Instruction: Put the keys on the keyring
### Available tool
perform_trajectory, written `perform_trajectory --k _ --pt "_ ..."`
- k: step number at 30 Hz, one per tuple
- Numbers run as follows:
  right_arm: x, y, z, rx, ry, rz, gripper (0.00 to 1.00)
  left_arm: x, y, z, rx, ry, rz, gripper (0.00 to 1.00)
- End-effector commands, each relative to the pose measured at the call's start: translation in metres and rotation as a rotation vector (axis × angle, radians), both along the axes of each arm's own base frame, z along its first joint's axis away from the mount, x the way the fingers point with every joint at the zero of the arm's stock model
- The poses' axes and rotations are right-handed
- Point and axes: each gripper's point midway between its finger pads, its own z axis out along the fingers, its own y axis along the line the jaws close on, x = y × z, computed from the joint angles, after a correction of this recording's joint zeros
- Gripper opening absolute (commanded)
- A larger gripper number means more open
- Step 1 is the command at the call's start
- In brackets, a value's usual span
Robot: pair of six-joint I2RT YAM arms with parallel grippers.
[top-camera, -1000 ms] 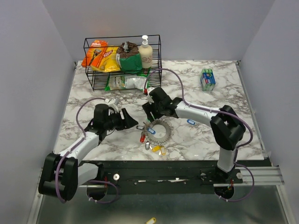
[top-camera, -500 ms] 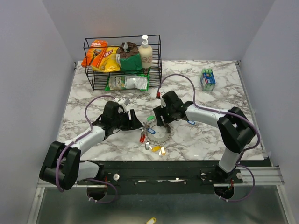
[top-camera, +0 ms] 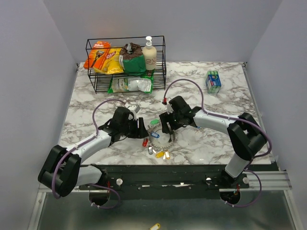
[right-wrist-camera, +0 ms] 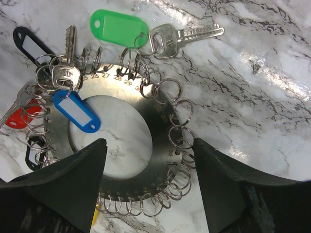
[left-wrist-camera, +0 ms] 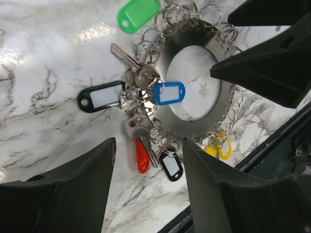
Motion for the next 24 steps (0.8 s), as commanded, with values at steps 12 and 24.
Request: perform_trajectory --k 12,24 --pt "-0.009 0.01 0.039 0.088 -0.075 0.098 0.8 -0.011 -0.012 0.023 0.039 -0.104 -0.041 0.61" --pt "-0.043 0.045 0.047 0.224 -0.055 0.292 0.8 -0.039 -0.047 0.038 -0.085 -0.103 -0.104 0.57"
